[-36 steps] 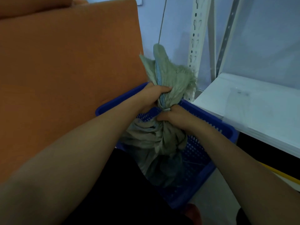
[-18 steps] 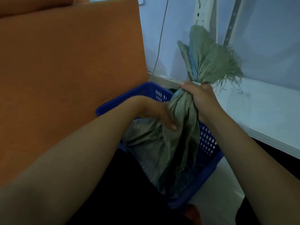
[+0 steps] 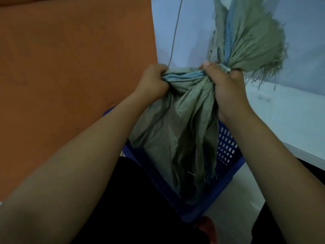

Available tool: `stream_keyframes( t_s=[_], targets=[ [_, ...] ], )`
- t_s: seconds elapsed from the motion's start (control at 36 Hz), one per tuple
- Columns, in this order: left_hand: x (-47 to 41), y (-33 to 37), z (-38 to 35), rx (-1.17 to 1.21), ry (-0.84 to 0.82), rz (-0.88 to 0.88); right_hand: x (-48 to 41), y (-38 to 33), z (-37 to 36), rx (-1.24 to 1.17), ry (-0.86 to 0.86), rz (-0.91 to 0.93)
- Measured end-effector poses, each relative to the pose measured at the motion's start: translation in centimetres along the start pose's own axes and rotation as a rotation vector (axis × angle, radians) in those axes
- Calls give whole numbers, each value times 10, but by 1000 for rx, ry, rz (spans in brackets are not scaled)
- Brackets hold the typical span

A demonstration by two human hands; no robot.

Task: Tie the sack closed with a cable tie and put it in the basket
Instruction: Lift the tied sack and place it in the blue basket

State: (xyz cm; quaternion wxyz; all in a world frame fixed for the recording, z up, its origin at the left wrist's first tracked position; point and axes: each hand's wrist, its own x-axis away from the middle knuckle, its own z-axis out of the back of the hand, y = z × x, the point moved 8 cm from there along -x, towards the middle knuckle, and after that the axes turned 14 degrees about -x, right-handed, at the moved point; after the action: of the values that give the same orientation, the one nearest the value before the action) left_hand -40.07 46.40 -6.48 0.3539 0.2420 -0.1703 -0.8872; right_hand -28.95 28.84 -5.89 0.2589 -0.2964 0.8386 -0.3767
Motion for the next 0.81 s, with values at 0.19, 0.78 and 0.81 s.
stream_keyframes(
  t_s=[0.19, 0.78, 0.81],
  targets=[
    [42, -20, -66, -527, -758, 198, -2, 66, 59, 328, 86, -397],
    [7, -19, -46, -44, -239, 66, -19, 94, 57, 477, -65, -223],
    [5, -22, -39, -42, -189, 69, -20, 89, 58, 577, -68, -158]
  ],
)
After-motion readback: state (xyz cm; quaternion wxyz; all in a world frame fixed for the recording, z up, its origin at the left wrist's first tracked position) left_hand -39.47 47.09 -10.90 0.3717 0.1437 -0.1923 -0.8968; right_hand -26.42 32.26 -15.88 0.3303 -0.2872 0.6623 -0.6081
